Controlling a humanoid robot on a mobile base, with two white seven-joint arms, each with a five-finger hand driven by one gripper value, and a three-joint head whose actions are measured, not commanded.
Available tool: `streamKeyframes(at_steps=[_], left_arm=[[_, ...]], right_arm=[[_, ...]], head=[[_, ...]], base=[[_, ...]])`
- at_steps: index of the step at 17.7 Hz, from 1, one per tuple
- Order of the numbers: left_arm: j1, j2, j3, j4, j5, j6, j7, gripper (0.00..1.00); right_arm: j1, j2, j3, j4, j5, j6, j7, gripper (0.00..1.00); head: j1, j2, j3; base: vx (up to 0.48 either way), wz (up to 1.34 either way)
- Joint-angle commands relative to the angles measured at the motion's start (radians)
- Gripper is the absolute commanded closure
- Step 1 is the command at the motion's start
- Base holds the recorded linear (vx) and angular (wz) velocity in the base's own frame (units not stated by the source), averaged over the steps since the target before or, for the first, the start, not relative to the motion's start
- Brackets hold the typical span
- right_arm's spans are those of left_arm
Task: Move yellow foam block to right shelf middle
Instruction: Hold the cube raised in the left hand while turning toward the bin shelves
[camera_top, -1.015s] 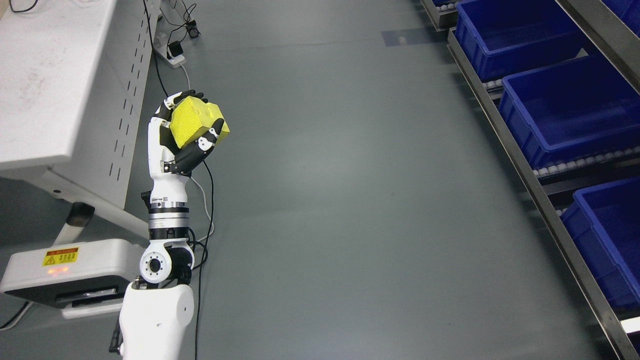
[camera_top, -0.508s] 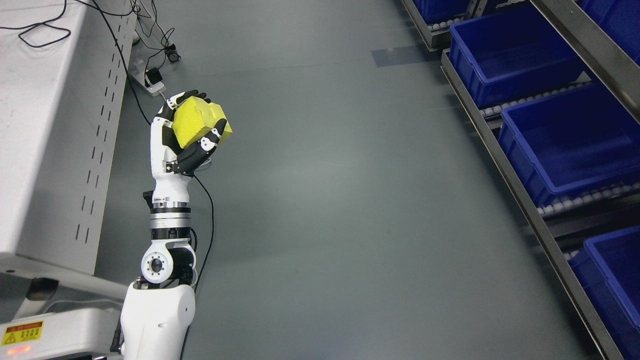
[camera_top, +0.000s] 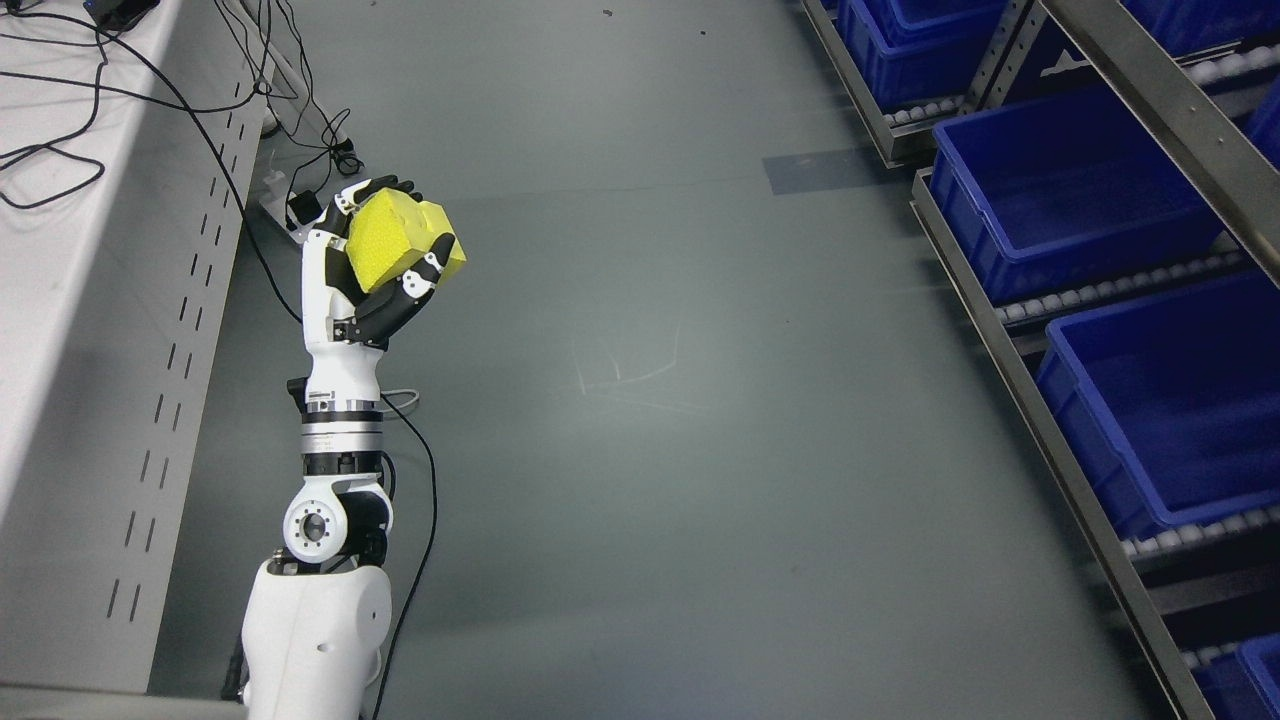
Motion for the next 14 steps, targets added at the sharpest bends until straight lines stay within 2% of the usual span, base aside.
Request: streamKeyframes(at_steps=[1,9,14], left_arm=[[0.003,0.017,0.000,-0.001,-0.001,0.002,-0.001,0.72],[0.006,0.017,-0.006,-0.007,-0.001,0.001,-0.001,0.72],[0.006,0.017,-0.014,-0.007,-0.001,0.001,-0.002,0.72]], right_arm=[[-0.003,-0.017,0.000,-0.017,0.000,0.001,0.000,0.00],[-0.002,-0.017,0.000,-0.017,0.000,0.001,0.000,0.00],[-0.002,-0.017,0.000,-0.017,0.000,0.001,0.000,0.00]], head=[[0.0000,0.000,0.000],[0.0000,0.000,0.000],[0.0000,0.000,0.000]], base=[[0.394,0.09],[0.379,0.06],[0.341,-0.41]])
